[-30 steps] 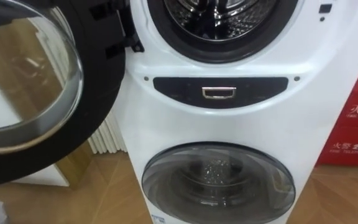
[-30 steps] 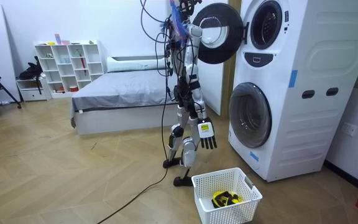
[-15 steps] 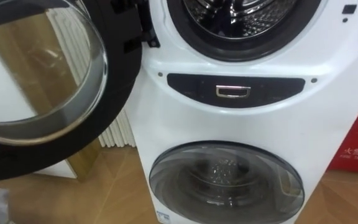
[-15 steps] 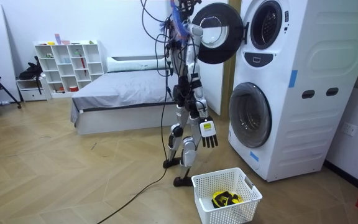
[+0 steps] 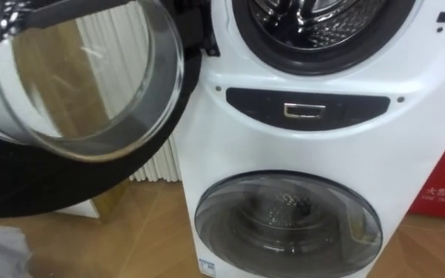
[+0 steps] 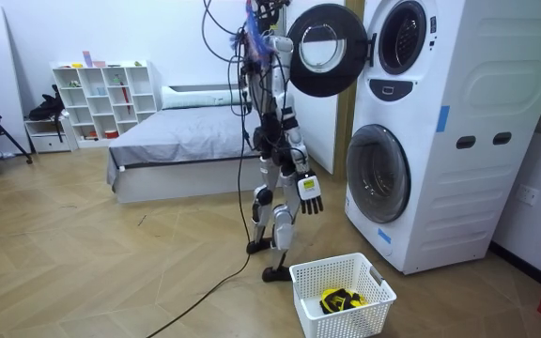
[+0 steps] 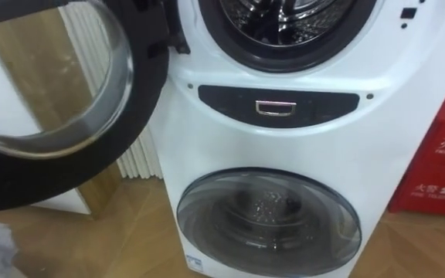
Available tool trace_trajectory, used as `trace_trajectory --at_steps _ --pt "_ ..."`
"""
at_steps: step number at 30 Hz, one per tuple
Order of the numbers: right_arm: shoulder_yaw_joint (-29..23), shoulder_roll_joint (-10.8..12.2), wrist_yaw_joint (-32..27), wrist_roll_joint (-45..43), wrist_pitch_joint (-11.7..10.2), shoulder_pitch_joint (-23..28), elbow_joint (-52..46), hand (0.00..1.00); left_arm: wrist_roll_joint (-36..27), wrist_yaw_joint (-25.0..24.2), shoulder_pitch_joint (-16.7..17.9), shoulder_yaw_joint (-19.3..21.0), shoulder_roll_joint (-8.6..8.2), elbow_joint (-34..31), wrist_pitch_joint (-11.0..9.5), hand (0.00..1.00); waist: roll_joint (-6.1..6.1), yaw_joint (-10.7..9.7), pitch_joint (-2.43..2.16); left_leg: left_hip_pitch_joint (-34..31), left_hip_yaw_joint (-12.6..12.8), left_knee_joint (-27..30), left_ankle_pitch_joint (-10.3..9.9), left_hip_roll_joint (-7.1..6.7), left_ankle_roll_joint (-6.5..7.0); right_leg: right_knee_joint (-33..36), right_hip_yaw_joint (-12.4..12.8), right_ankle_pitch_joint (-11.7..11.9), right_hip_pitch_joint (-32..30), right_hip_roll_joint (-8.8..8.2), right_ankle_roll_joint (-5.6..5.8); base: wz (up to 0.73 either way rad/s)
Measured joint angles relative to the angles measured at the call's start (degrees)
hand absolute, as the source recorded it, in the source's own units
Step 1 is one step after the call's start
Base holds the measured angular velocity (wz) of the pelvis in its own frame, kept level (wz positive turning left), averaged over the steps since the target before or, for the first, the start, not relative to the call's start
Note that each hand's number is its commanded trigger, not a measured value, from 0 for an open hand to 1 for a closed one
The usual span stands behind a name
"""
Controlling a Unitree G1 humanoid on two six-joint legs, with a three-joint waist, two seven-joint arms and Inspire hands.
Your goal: Pick clothes from washing machine
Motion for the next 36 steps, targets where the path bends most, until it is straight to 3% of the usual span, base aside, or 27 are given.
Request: trace_trajectory --at_steps 3,5,9,12,14,17,21,25,31,33,34,36 --pt "1.7 0.1 -0.6 0.0 0.1 0.1 -0.2 0.00 -0.3 -1.2 3.2 -1.7 -1.37 -4.5 -0.3 0.00 -0.18 -0.1 -0.06 -0.3 0.2 0.0 -0.1 -0.01 0.37 -0.1 0.1 0.9 -0.1 -0.04 0.17 -0.01" --pt "2.2 0.2 -1.4 -0.2 0.6 0.0 -0.2 0.00 -0.3 -3.5 7.9 -3.9 -2.96 -9.0 -1.1 0.00 -0.10 -0.1 -0.17 -0.5 0.4 0.0 -0.2 -0.16 0.48 -0.1 0.1 1.7 -0.1 -0.21 0.35 -0.02" --pt "4.0 0.1 -2.1 0.6 0.9 -0.1 -0.4 0.00 -1.8 -7.9 10.1 -7.5 -4.96 -12.8 -1.0 0.00 -0.07 0.1 -0.38 -1.3 0.3 0.6 0.2 -0.32 1.00 -0.1 0.0 2.7 -0.3 -0.51 0.52 0.07" --pt "4.5 0.1 -2.8 1.3 0.8 -0.6 -0.9 0.00 -1.5 -15.5 13.4 -12.5 -3.93 -13.8 1.9 0.00 0.03 0.2 -0.87 -2.1 1.0 0.7 0.6 -0.50 1.03 -0.1 0.2 3.0 -1.0 -0.74 0.49 -0.13" --pt "5.8 0.0 -3.8 2.9 0.8 -0.4 -1.3 0.00 0.0 -19.0 13.8 -19.6 -3.71 -13.8 5.3 0.00 0.35 0.2 -1.15 -2.8 1.4 1.2 0.6 -0.47 1.04 -0.1 0.3 3.2 -1.9 -0.77 0.18 -0.17" --pt "6.9 -0.3 -4.4 4.2 0.8 0.0 -2.7 0.00 -0.4 -24.3 13.9 -24.7 -3.51 -13.8 6.8 0.00 0.87 -0.2 -1.66 -3.3 2.3 1.4 0.7 -0.29 1.17 -0.1 0.2 3.4 -2.8 -0.70 -0.09 -0.18" --pt "7.0 -0.6 -4.9 4.7 0.7 0.0 -3.0 0.00 -0.5 -30.2 13.9 -28.6 -3.21 -15.8 8.2 0.00 1.53 -0.5 -1.51 -3.0 3.4 1.4 0.3 0.24 1.03 -0.2 0.8 3.5 -3.0 -0.17 -0.23 -0.19" --pt "8.9 -0.6 -6.4 5.9 0.7 -0.1 -4.7 0.00 -0.7 -35.2 13.8 -33.2 -1.42 -19.5 9.5 0.00 1.83 -1.5 -1.32 -2.9 4.9 1.2 0.0 1.02 0.46 -0.2 1.3 3.2 -3.9 0.56 -0.72 -0.22" --pt "11.2 -0.2 -7.6 6.6 0.8 -1.2 -4.7 0.00 -0.3 -43.1 14.3 -38.3 -1.23 -20.3 10.7 0.00 1.71 -3.0 -1.16 -2.1 5.9 0.3 -0.6 1.48 -0.46 -1.0 1.6 2.4 -3.9 1.71 -1.28 -0.10" --pt "12.0 -0.2 -7.5 6.8 0.8 -1.4 -4.6 0.00 -0.2 -45.4 14.5 -39.6 -1.22 -20.1 11.2 0.00 1.20 -3.0 -0.81 -1.7 6.1 0.2 -0.7 1.69 -0.69 -1.1 1.7 2.3 -3.8 2.02 -1.44 -0.08" --pt "12.4 0.0 -7.4 6.8 0.8 -1.6 -4.6 0.00 0.4 -46.8 14.5 -40.3 -1.25 -19.4 11.4 0.00 0.81 -3.0 -0.34 -1.2 6.2 0.0 -0.8 1.91 -0.88 -1.1 1.7 2.2 -3.7 2.24 -1.56 -0.09" --pt "12.6 0.5 -7.4 6.7 0.8 -2.1 -4.5 0.00 2.2 -48.2 14.5 -40.7 -1.28 -18.5 12.0 0.00 0.92 -3.1 -0.22 -1.1 6.3 -0.1 -1.0 2.38 -1.19 -1.1 1.8 2.2 -3.8 2.64 -1.56 -0.07"
